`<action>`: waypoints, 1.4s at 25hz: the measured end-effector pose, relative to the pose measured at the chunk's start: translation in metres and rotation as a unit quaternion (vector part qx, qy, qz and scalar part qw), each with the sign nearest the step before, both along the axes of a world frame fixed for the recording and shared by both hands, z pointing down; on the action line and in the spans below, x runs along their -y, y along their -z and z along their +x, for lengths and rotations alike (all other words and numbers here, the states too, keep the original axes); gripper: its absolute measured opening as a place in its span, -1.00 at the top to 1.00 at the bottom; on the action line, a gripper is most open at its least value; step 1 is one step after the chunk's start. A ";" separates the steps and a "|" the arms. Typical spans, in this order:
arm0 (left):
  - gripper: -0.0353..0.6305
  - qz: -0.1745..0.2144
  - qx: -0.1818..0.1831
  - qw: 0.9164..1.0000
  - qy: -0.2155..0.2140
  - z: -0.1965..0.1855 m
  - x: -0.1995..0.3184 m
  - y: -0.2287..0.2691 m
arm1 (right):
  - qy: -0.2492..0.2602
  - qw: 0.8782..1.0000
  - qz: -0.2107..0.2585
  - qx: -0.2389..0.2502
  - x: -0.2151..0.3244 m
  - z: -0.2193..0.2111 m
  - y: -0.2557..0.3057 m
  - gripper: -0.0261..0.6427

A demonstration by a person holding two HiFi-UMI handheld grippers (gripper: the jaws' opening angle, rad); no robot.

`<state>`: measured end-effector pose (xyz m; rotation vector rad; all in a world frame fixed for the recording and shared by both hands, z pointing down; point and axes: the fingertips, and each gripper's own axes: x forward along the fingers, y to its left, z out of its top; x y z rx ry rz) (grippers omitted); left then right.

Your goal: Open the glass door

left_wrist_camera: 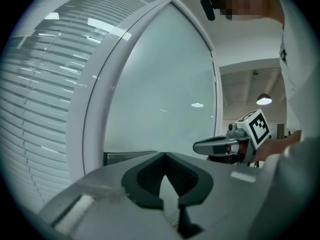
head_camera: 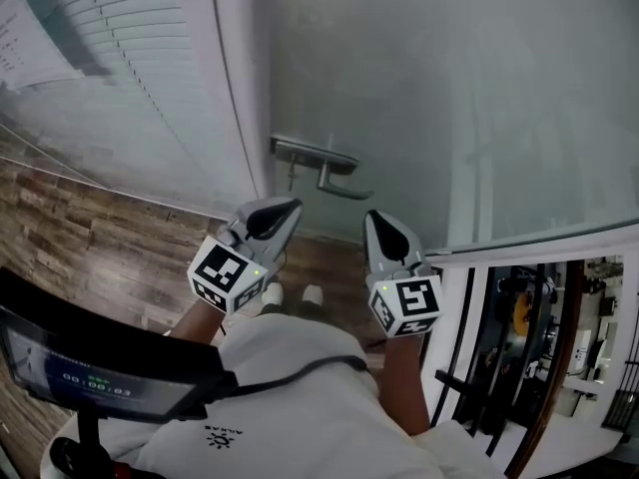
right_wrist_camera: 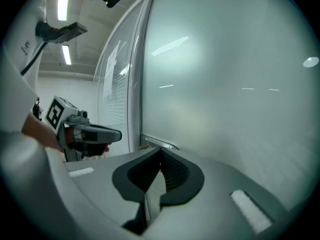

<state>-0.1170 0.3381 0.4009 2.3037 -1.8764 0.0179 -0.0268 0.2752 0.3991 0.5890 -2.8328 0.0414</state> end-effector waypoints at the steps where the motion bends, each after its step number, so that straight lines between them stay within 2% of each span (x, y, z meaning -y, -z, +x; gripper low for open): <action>1: 0.88 0.001 0.001 1.000 0.004 0.001 0.003 0.001 | 0.004 1.000 0.013 -0.013 0.004 -0.001 -0.004 0.89; 6: 0.88 -0.013 -0.001 1.000 0.026 0.010 0.008 -0.001 | 0.044 0.992 0.085 -0.086 0.017 -0.008 -0.026 0.88; 8: 0.88 -0.012 0.002 0.999 0.037 0.011 0.011 -0.004 | 0.068 0.985 0.107 -0.115 0.021 -0.013 -0.035 0.67; 12: 0.88 -0.022 0.005 0.998 0.054 0.014 0.013 -0.011 | 0.111 0.965 0.160 -0.177 0.027 -0.021 -0.056 0.32; 15: 0.88 -0.030 0.003 0.998 0.063 0.014 0.013 -0.013 | 0.149 0.942 0.190 -0.232 0.030 -0.031 -0.081 0.18; 18: 0.88 -0.019 0.004 0.997 0.074 0.012 0.016 -0.010 | 0.167 0.925 0.217 -0.263 0.033 -0.039 -0.097 0.13; 21: 0.88 -0.019 0.004 0.997 0.081 0.009 0.015 -0.010 | 0.147 0.919 0.250 -0.267 0.040 -0.046 -0.099 0.18; 23: 0.88 -0.021 0.004 0.996 0.084 0.008 0.013 -0.010 | 0.124 0.919 0.271 -0.260 0.046 -0.048 -0.097 0.39; 26: 0.88 -0.023 0.005 0.996 0.087 0.007 0.011 -0.010 | 0.109 0.921 0.281 -0.246 0.048 -0.048 -0.094 0.39; 29: 0.88 -0.026 0.006 0.996 0.088 0.005 0.008 -0.012 | 0.108 0.929 0.268 -0.231 0.047 -0.048 -0.095 0.39; 31: 0.88 -0.027 0.005 0.996 0.088 0.004 0.007 -0.012 | 0.105 0.942 0.235 -0.214 0.047 -0.048 -0.098 0.39; 34: 0.88 -0.030 0.002 0.995 0.091 0.000 0.002 -0.015 | 0.099 0.972 0.143 -0.159 0.047 -0.051 -0.111 0.39; 35: 0.88 -0.031 0.002 0.995 0.091 0.000 0.000 -0.016 | 0.098 0.978 0.119 -0.141 0.047 -0.052 -0.115 0.39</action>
